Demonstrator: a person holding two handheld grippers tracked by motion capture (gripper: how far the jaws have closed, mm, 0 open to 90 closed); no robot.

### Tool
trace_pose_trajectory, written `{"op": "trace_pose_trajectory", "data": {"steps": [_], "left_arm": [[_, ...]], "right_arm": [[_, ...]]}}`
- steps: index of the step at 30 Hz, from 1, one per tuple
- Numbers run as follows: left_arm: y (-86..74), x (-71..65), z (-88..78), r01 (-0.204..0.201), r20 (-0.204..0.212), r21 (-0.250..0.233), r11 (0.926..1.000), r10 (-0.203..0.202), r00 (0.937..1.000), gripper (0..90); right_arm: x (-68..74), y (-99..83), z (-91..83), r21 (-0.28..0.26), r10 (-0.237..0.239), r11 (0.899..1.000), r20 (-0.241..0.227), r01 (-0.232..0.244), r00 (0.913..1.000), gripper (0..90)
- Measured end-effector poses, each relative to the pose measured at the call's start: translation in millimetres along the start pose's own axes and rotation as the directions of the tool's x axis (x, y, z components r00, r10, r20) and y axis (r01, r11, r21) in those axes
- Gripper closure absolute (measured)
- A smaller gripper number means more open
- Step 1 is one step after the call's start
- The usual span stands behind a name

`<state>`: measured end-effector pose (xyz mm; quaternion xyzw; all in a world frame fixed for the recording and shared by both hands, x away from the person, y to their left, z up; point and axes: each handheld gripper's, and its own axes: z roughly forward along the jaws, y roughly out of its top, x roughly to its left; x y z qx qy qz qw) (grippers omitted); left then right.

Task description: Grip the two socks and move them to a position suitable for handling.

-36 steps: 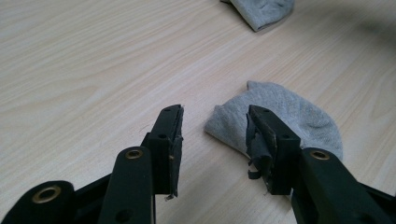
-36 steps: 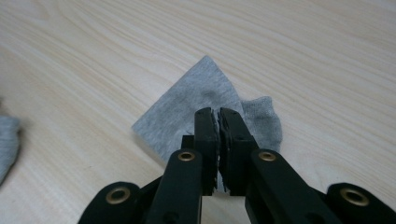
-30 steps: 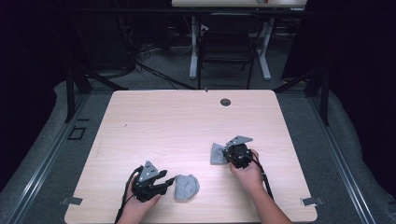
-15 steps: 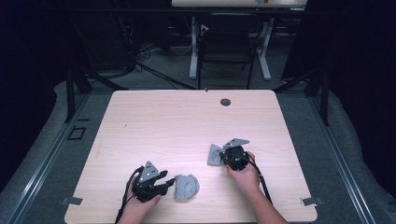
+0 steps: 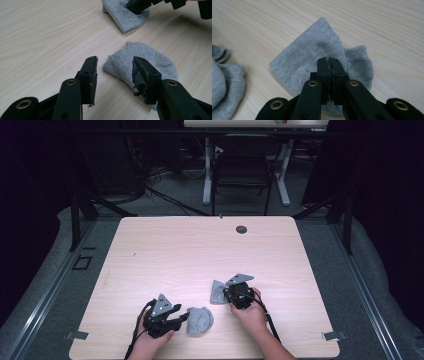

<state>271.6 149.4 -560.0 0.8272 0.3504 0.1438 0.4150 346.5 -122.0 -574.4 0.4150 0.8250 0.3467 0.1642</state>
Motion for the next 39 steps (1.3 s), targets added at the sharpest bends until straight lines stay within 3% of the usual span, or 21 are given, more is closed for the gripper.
{"op": "trace_pose_trajectory", "data": {"steps": [7, 14, 27, 29, 33, 39], "left_arm": [[-0.9, -6.6, 4.4, -0.014, 0.008, 0.004, 0.9999, 0.014, 0.9999, 55.4], [-0.9, -9.2, 6.1, -0.026, 0.024, 0.017, 0.9995, 0.025, 0.9994, 55.4], [1.7, -19.4, 15.3, -0.025, 0.03, 0.021, 0.9995, 0.024, 0.9993, 55.1], [1.7, -21.2, 17.9, 0.003, 0.039, 0.023, 0.9997, -0.004, 0.9992, 55.3], [1.6, -24.9, 23.1, -0.017, 0.031, 0.043, 0.9989, 0.015, 0.9994, 57.2], [-0.3, -29.1, 27.6, -0.041, 0.033, 0.063, 0.9972, 0.039, 0.9987, 59.5]], "right_arm": [[13.6, 4.5, 4.4, 0.009, -0.011, 1.0, -0.007, 0.011, 0.9999, 86.8], [17.7, 4.9, 4.6, -0.017, 0.012, 1.0, -0.016, -0.012, 0.9998, 83.3], [26.9, 1.8, -43.4, -0.102, -0.021, 0.995, -0.069, 0.014, 0.9974, 80.5], [27.5, 0.7, -47.7, -0.1, -0.03, 0.995, -0.072, 0.022, 0.9969, 80.5], [30.0, -8.0, -68.2, -0.13, -0.027, 0.991, -0.085, 0.016, 0.996, 80.3], [36.9, -21.0, -82.9, -0.132, -0.042, 0.991, -0.093, 0.029, 0.9948, 80.0]]}}
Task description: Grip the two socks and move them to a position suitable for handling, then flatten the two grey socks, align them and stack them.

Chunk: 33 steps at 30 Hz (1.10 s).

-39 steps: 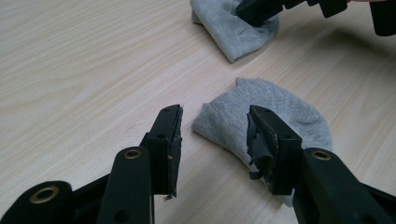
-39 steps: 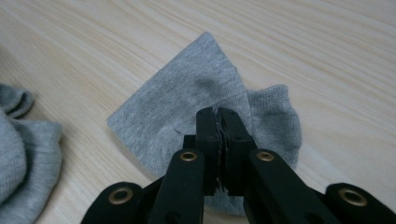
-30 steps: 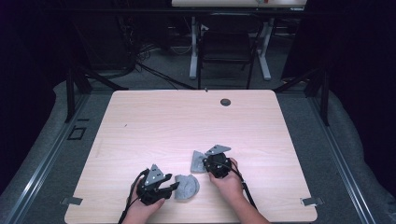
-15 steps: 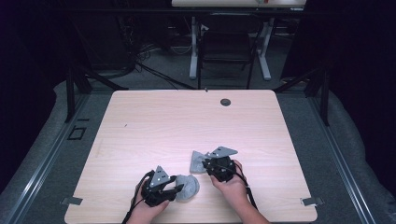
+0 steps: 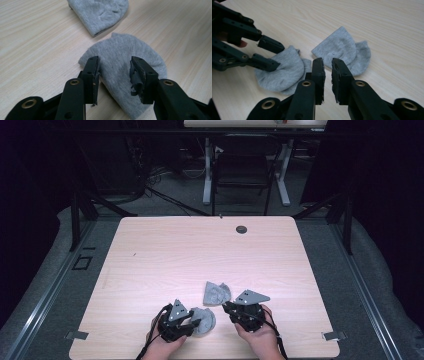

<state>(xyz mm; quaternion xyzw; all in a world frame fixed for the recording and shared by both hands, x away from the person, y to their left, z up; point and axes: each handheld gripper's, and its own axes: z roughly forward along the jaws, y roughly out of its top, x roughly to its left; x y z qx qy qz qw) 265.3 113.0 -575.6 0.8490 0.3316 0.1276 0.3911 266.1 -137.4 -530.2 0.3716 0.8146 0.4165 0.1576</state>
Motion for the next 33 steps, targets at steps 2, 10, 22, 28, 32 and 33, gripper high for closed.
{"op": "trace_pose_trajectory", "data": {"steps": [2, 10, 22, 28, 32, 33], "left_arm": [[-0.2, -0.4, 0.5, -0.01, -0.001, 0.004, 0.9999, 0.01, 0.9999, 60.0], [-1.1, -9.1, 5.8, -0.047, 0.025, 0.017, 0.9988, 0.046, 0.9986, 60.8], [5.1, -13.3, 4.5, -0.064, 0.04, -0.006, 0.9979, 0.064, 0.9971, 61.7], [13.9, -24.6, 3.4, -0.057, 0.076, -0.028, 0.998, 0.059, 0.9953, 59.7], [16.2, -31.9, 6.5, -0.072, 0.074, -0.025, 0.9971, 0.073, 0.9946, 59.3], [17.5, -33.9, 5.9, -0.075, 0.076, -0.023, 0.9969, 0.077, 0.9941, 59.3]], "right_arm": [[1.7, -1.5, -1.9, -0.002, -0.009, 1.0, 0.002, 0.009, 1.0, 80.0], [-3.3, -12.8, -1.6, 0.002, 0.015, 1.0, -0.004, -0.015, 0.9999, 79.0], [-7.9, -14.5, -4.7, -0.01, 0.013, 1.0, 0.007, -0.013, 0.9999, 77.5], [-12.8, -16.1, -5.5, -0.019, 0.034, 0.999, 0.01, -0.034, 0.9994, 77.2], [-13.8, -16.4, -5.0, -0.019, 0.036, 0.999, 0.014, -0.036, 0.9993, 76.8], [-13.9, -16.7, -5.0, -0.019, 0.036, 0.999, 0.013, -0.036, 0.9993, 76.7]]}}
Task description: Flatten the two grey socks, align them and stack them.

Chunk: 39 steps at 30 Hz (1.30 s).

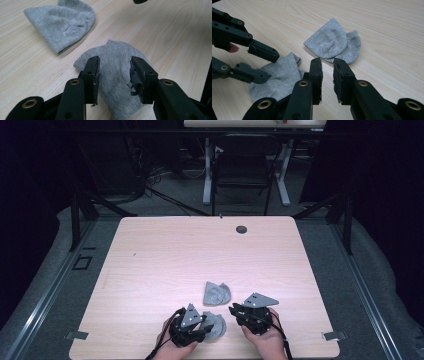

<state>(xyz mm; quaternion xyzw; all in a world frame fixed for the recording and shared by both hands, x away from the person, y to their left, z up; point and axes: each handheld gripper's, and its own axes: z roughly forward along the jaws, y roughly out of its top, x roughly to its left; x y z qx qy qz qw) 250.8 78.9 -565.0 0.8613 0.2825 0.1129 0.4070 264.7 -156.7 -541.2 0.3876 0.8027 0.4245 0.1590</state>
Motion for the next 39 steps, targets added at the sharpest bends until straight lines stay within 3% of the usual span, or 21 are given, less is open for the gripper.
{"op": "trace_pose_trajectory", "data": {"steps": [6, 15, 23, 32, 39], "left_arm": [[11.1, -11.4, -3.5, -0.013, 0.019, -0.033, 0.9994, 0.014, 0.9997, 59.9], [8.9, -22.4, 14.5, -0.023, 0.043, 0.007, 0.9997, 0.022, 0.9988, 60.8], [0.3, -23.3, 20.1, -0.036, 0.026, 0.038, 0.9986, 0.035, 0.9991, 61.0], [-0.8, -22.4, 16.8, -0.043, 0.036, 0.02, 0.9989, 0.042, 0.9985, 83.9], [3.2, -16.0, 2.8, -0.02, 0.037, -0.039, 0.999, 0.021, 0.9991, 86.1]], "right_arm": [[-1.9, -0.5, -2.2, -0.005, 0.01, 1.0, 0.007, -0.01, 0.9999, 76.5], [-5.0, -1.1, -2.1, -0.001, 0.009, 1.0, 0.013, -0.009, 0.9999, 76.3], [-8.5, -2.0, -2.4, -0.005, 0.021, 1.0, 0.017, -0.021, 0.9996, 76.0], [-8.5, -2.9, -0.8, 0.002, 0.017, 1.0, 0.016, -0.017, 0.9997, 75.8], [-6.4, -3.9, 1.7, 0.024, 0.009, 1.0, -0.004, -0.009, 0.9999, 79.6]]}}
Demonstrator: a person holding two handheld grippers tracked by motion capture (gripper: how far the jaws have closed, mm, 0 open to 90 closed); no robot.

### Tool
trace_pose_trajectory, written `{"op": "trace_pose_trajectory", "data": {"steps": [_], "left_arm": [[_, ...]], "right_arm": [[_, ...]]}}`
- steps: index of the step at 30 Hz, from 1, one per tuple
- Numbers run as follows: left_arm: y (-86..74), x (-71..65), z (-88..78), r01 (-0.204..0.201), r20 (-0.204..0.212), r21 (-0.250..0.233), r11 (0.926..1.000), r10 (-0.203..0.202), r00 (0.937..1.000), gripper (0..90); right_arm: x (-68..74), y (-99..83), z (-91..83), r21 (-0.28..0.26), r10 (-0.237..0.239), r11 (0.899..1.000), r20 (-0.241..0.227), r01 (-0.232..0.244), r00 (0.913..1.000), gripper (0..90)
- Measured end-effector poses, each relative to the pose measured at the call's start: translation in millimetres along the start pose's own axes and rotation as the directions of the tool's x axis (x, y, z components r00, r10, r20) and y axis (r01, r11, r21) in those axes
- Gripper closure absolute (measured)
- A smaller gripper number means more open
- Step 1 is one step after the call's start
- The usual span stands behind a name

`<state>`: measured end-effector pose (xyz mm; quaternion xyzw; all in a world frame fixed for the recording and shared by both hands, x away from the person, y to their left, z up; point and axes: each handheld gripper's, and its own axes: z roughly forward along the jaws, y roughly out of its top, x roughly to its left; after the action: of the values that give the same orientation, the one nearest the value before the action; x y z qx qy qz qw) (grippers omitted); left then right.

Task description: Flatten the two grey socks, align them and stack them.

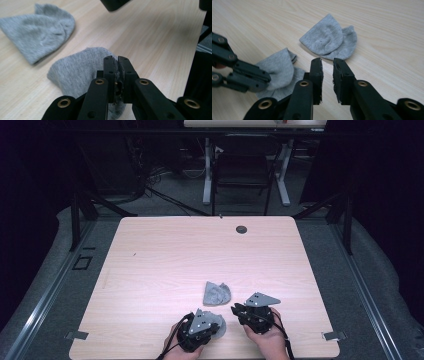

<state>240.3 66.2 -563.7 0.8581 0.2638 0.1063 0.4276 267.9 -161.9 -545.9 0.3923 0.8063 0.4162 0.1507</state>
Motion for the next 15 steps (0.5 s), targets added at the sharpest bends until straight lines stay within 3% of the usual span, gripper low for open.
{"op": "trace_pose_trajectory", "data": {"steps": [7, 15], "left_arm": [[2.2, 7.9, -12.0, 0.03, -0.01, -0.044, 0.9986, -0.03, 0.9995, 86.2], [3.6, 11.9, -18.9, 0.042, -0.016, -0.067, 0.9969, -0.043, 0.9989, 86.3]], "right_arm": [[8.6, -1.0, 7.2, 0.052, -0.04, 0.998, -0.046, 0.043, 0.9981, 89.4], [23.3, -6.4, 21.0, 0.096, -0.079, 0.991, -0.093, 0.088, 0.9925, 89.8]]}}
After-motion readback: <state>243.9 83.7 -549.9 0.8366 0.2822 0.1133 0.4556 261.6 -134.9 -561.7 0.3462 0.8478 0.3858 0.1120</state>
